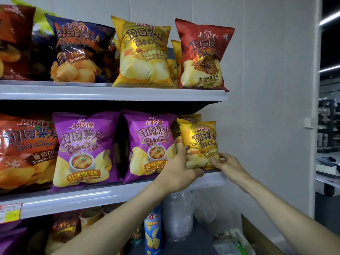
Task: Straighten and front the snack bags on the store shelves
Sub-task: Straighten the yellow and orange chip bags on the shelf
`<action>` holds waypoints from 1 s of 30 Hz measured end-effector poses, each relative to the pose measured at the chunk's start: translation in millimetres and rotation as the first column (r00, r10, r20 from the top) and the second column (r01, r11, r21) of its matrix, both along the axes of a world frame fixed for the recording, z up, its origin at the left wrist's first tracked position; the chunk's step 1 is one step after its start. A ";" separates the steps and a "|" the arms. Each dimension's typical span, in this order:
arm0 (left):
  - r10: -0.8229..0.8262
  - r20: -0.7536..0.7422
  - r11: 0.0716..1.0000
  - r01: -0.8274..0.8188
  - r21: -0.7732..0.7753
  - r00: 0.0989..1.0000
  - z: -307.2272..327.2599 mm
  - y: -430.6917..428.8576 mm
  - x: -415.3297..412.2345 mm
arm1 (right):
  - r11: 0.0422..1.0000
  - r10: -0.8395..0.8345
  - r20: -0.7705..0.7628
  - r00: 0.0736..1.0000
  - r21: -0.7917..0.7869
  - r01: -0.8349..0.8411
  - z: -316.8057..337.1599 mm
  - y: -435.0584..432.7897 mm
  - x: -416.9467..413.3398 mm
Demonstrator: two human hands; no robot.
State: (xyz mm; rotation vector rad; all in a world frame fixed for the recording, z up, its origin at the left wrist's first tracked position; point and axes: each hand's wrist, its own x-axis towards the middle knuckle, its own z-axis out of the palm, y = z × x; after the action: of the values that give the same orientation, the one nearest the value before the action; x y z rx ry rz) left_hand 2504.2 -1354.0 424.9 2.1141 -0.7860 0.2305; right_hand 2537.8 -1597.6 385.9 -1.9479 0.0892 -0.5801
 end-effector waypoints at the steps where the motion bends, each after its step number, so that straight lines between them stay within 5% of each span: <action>1: -0.002 -0.008 1.000 0.002 0.020 1.000 -0.8 -1.9 -0.6 | 1.000 -0.019 -0.003 1.000 -0.014 0.019 -0.2 0.5 -2.2; 8: 0.043 0.037 0.993 -0.046 0.105 0.998 -4.2 -12.2 0.1 | 0.976 -0.166 -0.008 0.986 -0.147 0.163 5.2 10.4 -13.6; 18: 0.092 0.056 0.985 -0.099 0.140 0.994 -13.2 -4.6 -2.0 | 0.962 0.027 -0.108 0.994 -0.269 -0.056 8.9 9.4 -26.1; 24: 0.112 0.057 0.988 -0.117 0.097 0.992 -11.0 1.0 -7.0 | 0.904 -0.089 -0.115 0.989 -0.427 0.031 10.5 5.9 -41.9; 27: 0.154 0.141 0.977 -0.172 0.127 0.978 -11.1 7.9 -16.1 | 0.818 -0.184 -0.053 0.981 -0.561 0.123 10.0 7.4 -59.1; 30: 0.188 0.235 0.957 -0.231 0.173 0.954 -10.4 20.9 -27.3 | 0.579 -0.230 0.176 0.957 -0.765 0.281 13.8 18.9 -84.3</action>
State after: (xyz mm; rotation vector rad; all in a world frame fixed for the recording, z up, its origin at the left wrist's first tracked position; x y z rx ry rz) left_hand 2477.0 -1333.1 414.5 2.3931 -0.7319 0.5245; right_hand 2453.5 -1578.8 399.8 -2.8140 0.0884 -0.9901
